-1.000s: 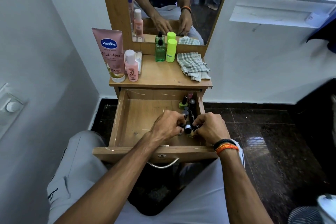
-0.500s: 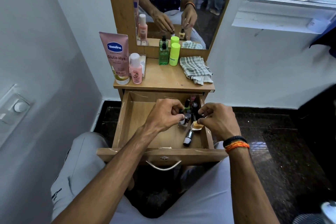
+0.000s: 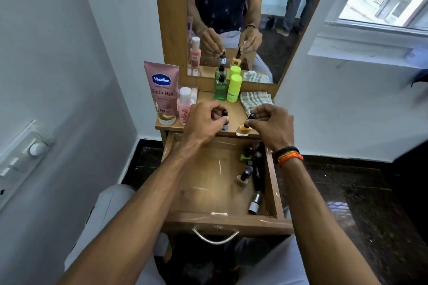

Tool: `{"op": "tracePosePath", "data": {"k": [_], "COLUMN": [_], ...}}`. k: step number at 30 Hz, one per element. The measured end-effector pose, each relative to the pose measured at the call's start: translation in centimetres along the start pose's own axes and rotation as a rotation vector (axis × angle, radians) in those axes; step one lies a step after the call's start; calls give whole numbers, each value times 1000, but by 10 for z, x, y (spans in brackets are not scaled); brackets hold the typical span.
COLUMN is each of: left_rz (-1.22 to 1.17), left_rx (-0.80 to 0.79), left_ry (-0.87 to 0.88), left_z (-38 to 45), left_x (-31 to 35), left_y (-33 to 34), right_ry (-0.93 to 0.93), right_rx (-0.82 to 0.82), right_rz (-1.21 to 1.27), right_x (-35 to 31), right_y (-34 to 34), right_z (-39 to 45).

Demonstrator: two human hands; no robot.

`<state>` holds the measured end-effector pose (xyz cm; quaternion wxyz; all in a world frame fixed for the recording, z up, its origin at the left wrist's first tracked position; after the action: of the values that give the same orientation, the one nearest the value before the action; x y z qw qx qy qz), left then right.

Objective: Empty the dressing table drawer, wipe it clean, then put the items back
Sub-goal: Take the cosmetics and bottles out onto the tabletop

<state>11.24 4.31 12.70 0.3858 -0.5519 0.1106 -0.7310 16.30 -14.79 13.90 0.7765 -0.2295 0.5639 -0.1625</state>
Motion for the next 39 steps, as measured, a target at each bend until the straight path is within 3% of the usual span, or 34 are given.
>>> {"op": "tracePosePath", "data": {"k": [13, 39], "left_rz": [0, 73], "left_rx": [112, 186], "left_ry": [-56, -108], "left_z": [50, 81], "left_x": [-19, -42], "left_y": [13, 31], "right_ry": [-79, -135], "right_rx": [47, 95], "right_rz": [-59, -68], "right_x": [-10, -4], "right_y": [42, 54], "right_z": [73, 92]}}
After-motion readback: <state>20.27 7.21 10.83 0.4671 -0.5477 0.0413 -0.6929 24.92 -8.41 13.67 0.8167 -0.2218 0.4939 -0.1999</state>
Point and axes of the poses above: each hand's wrist, its own z-axis towards the middle knuckle, its own y-axis out of the palm, x = y × z, the point moved 9 cm from there along z, towards the middle knuckle, and after that the axes turned 5 degrees about z, right-handed, at the moved point
